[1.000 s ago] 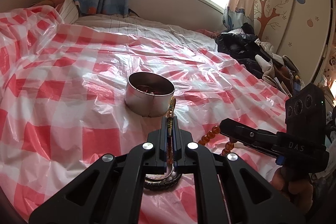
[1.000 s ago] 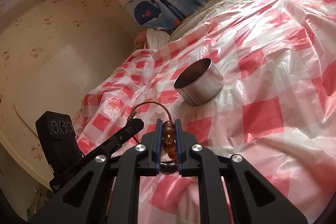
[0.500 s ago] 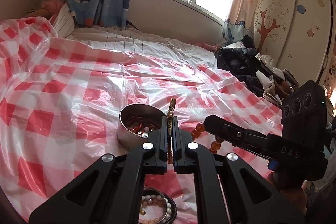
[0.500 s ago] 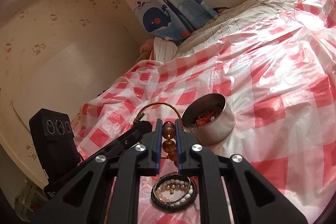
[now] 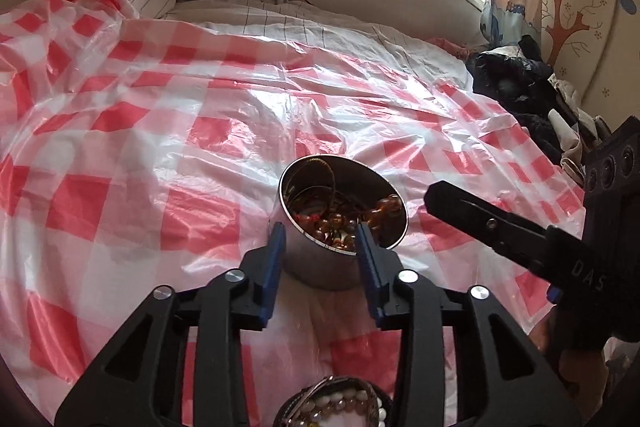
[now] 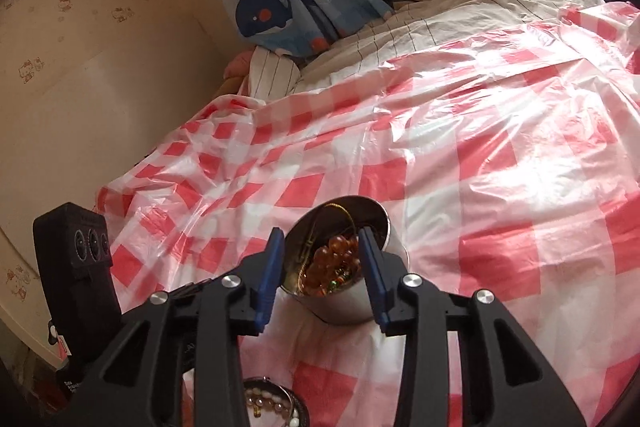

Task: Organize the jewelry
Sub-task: 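Move the left tool to the silver bangle lying on the pearl bracelet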

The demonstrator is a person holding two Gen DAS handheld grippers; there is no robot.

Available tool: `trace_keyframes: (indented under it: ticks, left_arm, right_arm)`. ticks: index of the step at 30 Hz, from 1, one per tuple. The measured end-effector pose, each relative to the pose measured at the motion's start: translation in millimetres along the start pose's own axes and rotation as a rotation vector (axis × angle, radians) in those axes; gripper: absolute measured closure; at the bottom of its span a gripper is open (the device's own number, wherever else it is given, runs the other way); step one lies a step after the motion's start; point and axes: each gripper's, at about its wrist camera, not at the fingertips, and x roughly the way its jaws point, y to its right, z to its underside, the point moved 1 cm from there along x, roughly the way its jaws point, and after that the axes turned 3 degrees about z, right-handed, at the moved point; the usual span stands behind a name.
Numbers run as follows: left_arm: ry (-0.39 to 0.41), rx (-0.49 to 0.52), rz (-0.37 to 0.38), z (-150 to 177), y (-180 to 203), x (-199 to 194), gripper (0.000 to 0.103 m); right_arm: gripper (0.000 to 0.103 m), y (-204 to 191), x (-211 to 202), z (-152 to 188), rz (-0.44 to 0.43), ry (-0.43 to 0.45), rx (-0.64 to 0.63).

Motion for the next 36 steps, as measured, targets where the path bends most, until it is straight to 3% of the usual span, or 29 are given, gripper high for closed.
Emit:
trace_keyframes:
  ticks: [10, 14, 24, 36]
  left_arm:
    - [-0.059, -0.078, -0.006, 62, -31, -31, 0.061]
    - [-0.048, -0.114, 0.002, 74, -38, -38, 0.06]
    - [-0.028, -0.023, -0.031, 88, -20, -43, 0.055]
    - [-0.029, -0.011, -0.033, 89, -17, -41, 0.05]
  right_arm:
    - [0.06, 14, -26, 83, 0.069, -0.113, 0.119]
    - [0.053, 2, -25, 85, 0.083, -0.109, 0.057]
    - [0.049, -4, -29, 102, 0.087, -0.113, 0.048]
    - [0.042, -7, -25, 102, 0.089, -0.117, 0.024]
